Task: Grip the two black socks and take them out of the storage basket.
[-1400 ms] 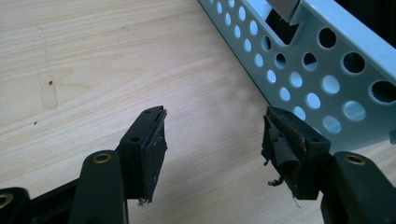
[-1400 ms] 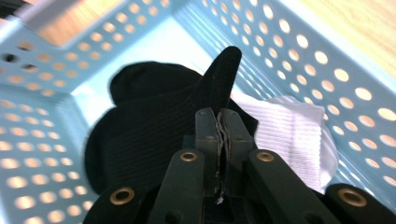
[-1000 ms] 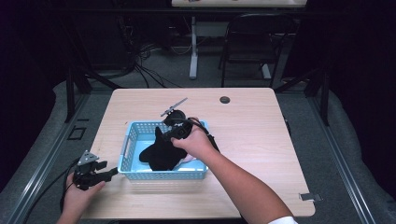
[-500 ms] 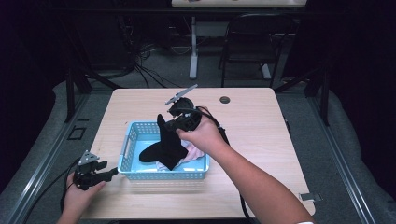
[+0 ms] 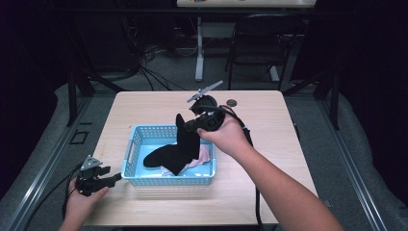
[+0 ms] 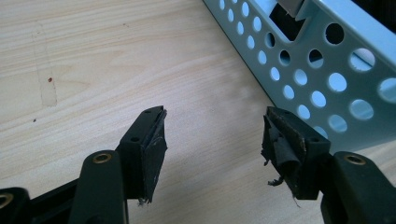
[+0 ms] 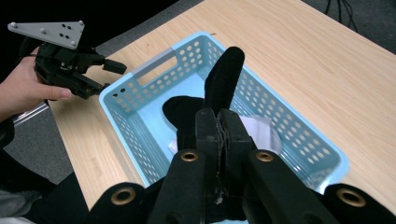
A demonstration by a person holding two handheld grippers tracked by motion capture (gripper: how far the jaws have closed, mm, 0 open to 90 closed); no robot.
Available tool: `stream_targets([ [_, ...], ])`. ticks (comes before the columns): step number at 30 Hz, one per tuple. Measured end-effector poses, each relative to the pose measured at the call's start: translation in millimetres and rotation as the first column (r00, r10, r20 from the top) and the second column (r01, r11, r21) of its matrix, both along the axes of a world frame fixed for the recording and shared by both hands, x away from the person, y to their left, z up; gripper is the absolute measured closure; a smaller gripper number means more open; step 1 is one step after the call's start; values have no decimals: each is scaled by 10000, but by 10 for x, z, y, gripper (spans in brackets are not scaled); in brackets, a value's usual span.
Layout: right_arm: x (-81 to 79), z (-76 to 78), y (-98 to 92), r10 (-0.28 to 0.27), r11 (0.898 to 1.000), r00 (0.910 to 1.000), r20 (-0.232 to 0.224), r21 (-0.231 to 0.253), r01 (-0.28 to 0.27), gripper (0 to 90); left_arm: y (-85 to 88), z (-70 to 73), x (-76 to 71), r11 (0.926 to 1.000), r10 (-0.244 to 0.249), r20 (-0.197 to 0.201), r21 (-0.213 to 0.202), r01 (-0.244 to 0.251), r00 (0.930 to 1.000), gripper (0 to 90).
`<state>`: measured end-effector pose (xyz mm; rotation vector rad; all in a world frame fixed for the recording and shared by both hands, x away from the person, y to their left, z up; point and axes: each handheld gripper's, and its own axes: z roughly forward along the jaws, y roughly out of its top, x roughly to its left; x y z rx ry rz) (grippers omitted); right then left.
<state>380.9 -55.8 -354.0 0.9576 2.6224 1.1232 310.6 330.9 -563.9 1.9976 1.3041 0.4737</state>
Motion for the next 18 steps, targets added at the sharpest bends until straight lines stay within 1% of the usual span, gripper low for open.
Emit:
stream_targets([
  [3, -19, 56, -140, -218, 9997, 9998, -14, -87, 218, 881, -2, 0, 0, 10000, 0, 7, 28, 0, 10000, 393],
  [6, -37, 126, -306, -504, 9987, 9987, 67, -109, 505, 882, -3, 0, -1, 10000, -4, 4, 36, 4, 10000, 393],
  [10, -50, 199, -500, -914, 9957, 9957, 168, -146, 917, 881, -8, -2, -1, 10000, -4, -36, 72, 4, 10000, 393],
  [13, -60, 246, -681, -1294, 9909, 9914, 184, -346, 1300, 882, -8, -4, 0, 10000, -2, -47, 65, 2, 10000, 393],
  [16, -77, 254, -839, -1675, 9845, 9856, 221, -496, 1684, 881, -9, -4, 0, 10000, 20, -74, 72, -19, 10000, 393],
  [18, -87, 246, -925, -1822, 9813, 9830, 239, -594, 1834, 882, -11, -8, 1, 10000, -2, -65, 78, 2, 10000, 393],
])
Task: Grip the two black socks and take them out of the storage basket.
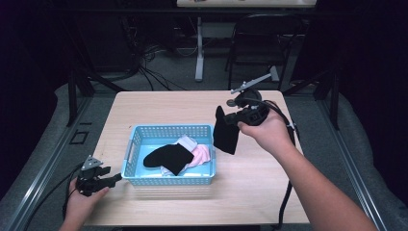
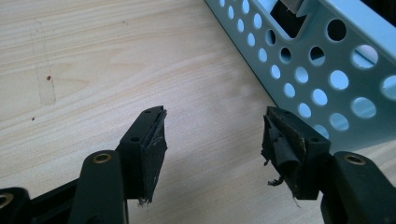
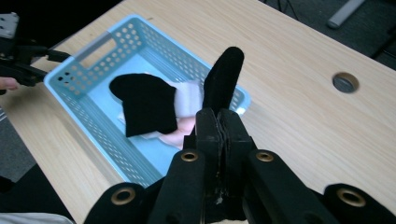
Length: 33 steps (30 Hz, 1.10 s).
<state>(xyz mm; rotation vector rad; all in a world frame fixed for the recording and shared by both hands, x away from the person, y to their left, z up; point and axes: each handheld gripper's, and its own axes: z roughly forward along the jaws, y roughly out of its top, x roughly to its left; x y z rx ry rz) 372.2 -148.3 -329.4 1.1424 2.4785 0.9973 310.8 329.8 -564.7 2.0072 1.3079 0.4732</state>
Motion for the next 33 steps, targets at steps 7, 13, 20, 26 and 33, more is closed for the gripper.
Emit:
stream_targets([
  [7, -45, -134, -240, -571, 9981, 9979, -302, -238, 564, 881, -9, -3, -1, 10000, -11, -25, 19, 11, 10000, 393],
  [13, -62, -316, -280, -686, 9974, 9962, -543, -249, 674, 881, -7, -8, 2, 10000, 3, -22, 61, -3, 10000, 393],
  [20, -40, -650, -324, -1008, 9949, 9885, -1128, -130, 1000, 881, -7, -8, 0, 10000, -11, -40, 77, 11, 10000, 393],
  [26, 24, -1034, -449, -1654, 9856, 9744, -1520, -603, 1579, 880, -7, -9, -1, 10000, -4, -41, 73, 4, 10000, 393],
  [33, 170, -1315, -730, -2766, 9589, 9468, -1644, -1128, 2605, 877, -9, -12, 1, 10000, -5, -59, 83, 6, 10000, 393],
])
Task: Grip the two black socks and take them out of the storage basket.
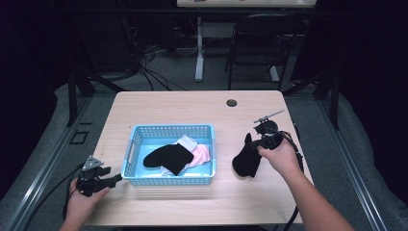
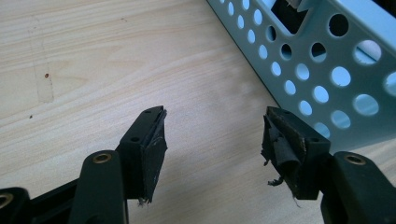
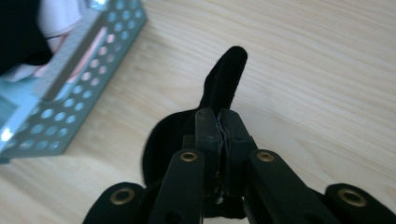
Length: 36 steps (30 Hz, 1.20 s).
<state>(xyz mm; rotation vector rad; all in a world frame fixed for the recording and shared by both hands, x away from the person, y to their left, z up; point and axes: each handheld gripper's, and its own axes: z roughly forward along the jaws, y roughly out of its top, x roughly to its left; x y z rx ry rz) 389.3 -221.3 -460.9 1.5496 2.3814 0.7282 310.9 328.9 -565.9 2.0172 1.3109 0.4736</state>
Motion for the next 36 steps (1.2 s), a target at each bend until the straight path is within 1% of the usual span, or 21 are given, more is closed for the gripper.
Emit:
stream_targets([
  [1, 21, -26, -43, -129, 9999, 9999, 0, 100, 129, 876, -1, -1, 1, 10000, -15, -11, 10, 15, 10000, 393],
  [3, 47, -67, -111, -387, 9992, 9992, -86, 57, 387, 872, -4, -2, 0, 10000, -9, -3, -6, 9, 10000, 393],
  [5, 63, -101, -159, -560, 9983, 9983, -155, 166, 563, 860, -4, -2, 0, 10000, 0, -7, -11, 0, 10000, 393],
  [6, 69, -106, -180, -559, 9982, 9981, -239, 182, 564, 848, -3, -2, -1, 10000, 0, -9, -8, 0, 10000, 393],
  [9, 75, -110, -215, -696, 9971, 9974, -186, 312, 701, 772, -4, -3, -1, 10000, 29, -6, -23, -29, 10000, 393],
  [11, 80, -94, -235, -682, 9973, 9975, -169, 264, 686, 723, -5, -3, 0, 10000, 12, -6, -11, -12, 10000, 393],
  [13, 82, -78, -242, -664, 9975, 9977, -137, 235, 667, 700, -5, -2, -1, 10000, -11, -12, -2, 11, 10000, 393],
  [14, 84, -72, -239, -673, 9974, 9976, -132, 240, 676, 696, -7, -3, -1, 10000, 3, 13, -1, -3, 10000, 393],
  [15, 84, -58, -243, -655, 9978, 9978, -131, 63, 656, 694, -5, -1, -1, 10000, -16, -14, 1, 16, 10000, 393],
  [17, 84, -41, -232, -641, 9979, 9979, -89, 97, 641, 688, -5, -2, -1, 10000, -4, -12, 2, 4, 10000, 393],
  [20, 84, -13, -207, -484, 9988, 9988, -44, -11, 484, 685, -5, -2, 0, 10000, -3, -8, -3, 3, 10000, 393],
  [24, 90, 24, -139, -216, 9996, 9998, -32, -207, 215, 676, -7, -4, -1, 10000, 6, 22, 2, -6, 10000, 393],
  [26, 93, 47, -82, -95, 9997, 10000, -20, -212, 94, 671, -6, -4, -1, 10000, 6, 22, 0, -6, 10000, 393],
  [27, 96, 64, -51, 24, 9997, 10000, -88, -254, -26, 670, -4, -1, -2, 10000, -13, -19, 7, 13, 10000, 393],
  [29, 103, 86, 29, 201, 9995, 9998, -54, -232, -202, 669, -3, 3, -2, 10000, 0, 2, -13, 0, 10000, 393],
  [33, 125, 147, 233, 678, 9968, 9974, -225, -406, -687, 669, -6, 2, -8, 10000, 1, 26, 1, -1, 10000, 393],
  [34, 131, 158, 294, 822, 9957, 9965, -172, -410, -828, 669, -6, 3, -9, 10000, 8, 32, -19, -8, 10000, 393],
  [35, 137, 176, 358, 992, 9944, 9948, -231, -349, -1000, 669, -6, 3, -9, 10000, 27, 45, -43, -27, 10000, 393],
  [36, 142, 194, 422, 1156, 9921, 9931, -219, -467, -1165, 669, -5, 5, -9, 10000, 16, 42, -44, -16, 10000, 393],
])
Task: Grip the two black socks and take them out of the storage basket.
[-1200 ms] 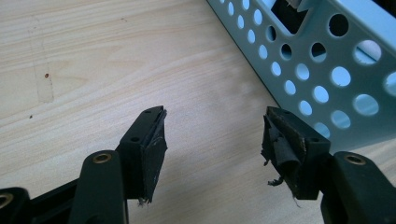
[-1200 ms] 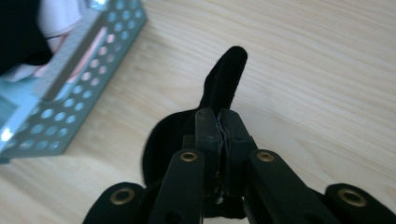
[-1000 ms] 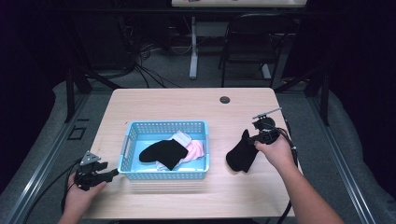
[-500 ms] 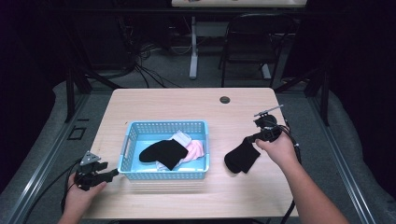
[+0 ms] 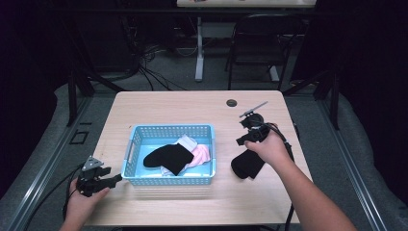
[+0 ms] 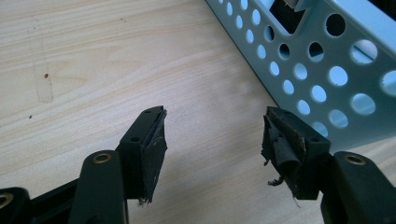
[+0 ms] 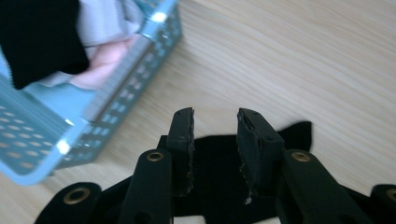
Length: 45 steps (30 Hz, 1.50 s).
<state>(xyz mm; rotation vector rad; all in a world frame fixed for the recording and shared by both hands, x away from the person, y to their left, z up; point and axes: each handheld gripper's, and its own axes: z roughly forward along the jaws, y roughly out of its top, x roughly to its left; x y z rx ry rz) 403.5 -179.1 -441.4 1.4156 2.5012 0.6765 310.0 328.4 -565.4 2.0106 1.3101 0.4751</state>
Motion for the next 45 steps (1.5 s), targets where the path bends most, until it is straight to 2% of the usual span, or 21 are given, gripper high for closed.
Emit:
stream_targets([
  [4, 11, 59, 305, 640, 9980, 9979, -61, -1, -640, 669, 0, 0, 2, 10000, -6, 9, -18, 6, 10000, 393],
  [9, 39, 77, 711, 1430, 9897, 9896, -146, 31, -1429, 669, 1, 3, 1, 10000, -24, 27, -21, 24, 10000, 393],
  [14, 85, 10, 1057, 2013, 9795, 9789, -360, 61, -2012, 673, 10, 10, -1, 10000, -35, 28, -33, 35, 10000, 393],
  [18, 156, -104, 1252, 2101, 9776, 9761, -559, 209, -2092, 676, 12, 11, 1, 10000, -49, 33, -35, 49, 10000, 393],
  [22, 235, -236, 1398, 2051, 9787, 9758, -764, 252, -2037, 679, 15, 14, 1, 10000, -64, 34, -68, 65, 10000, 393],
  [30, 372, -455, 1630, 2178, 9759, 9686, -1201, 104, -2181, 674, 16, 18, 2, 9999, -68, 79, -118, 69, 9999, 393],
  [39, 493, -638, 1773, 2024, 9792, 9667, -1569, 154, -2025, 636, 24, 26, 0, 9998, -64, 121, -178, 66, 9999, 393],
  [40, 505, -651, 1780, 2066, 9780, 9645, -1644, 45, -2087, 637, 24, 27, -1, 9998, -66, 126, -183, 68, 9999, 393],
  [41, 507, -671, 1791, 2006, 9794, 9659, -1637, 97, -2017, 645, 25, 27, -2, 9998, -68, 129, -186, 70, 9999, 393],
  [43, 519, -681, 1805, 2066, 9779, 9609, -1843, 71, -2089, 696, 26, 28, -2, 9998, -77, 129, -185, 79, 9999, 393],
  [45, 514, -687, 1825, 1977, 9801, 9613, -1920, 217, -1972, 746, 26, 28, -2, 9998, -76, 133, -189, 78, 9999, 393],
])
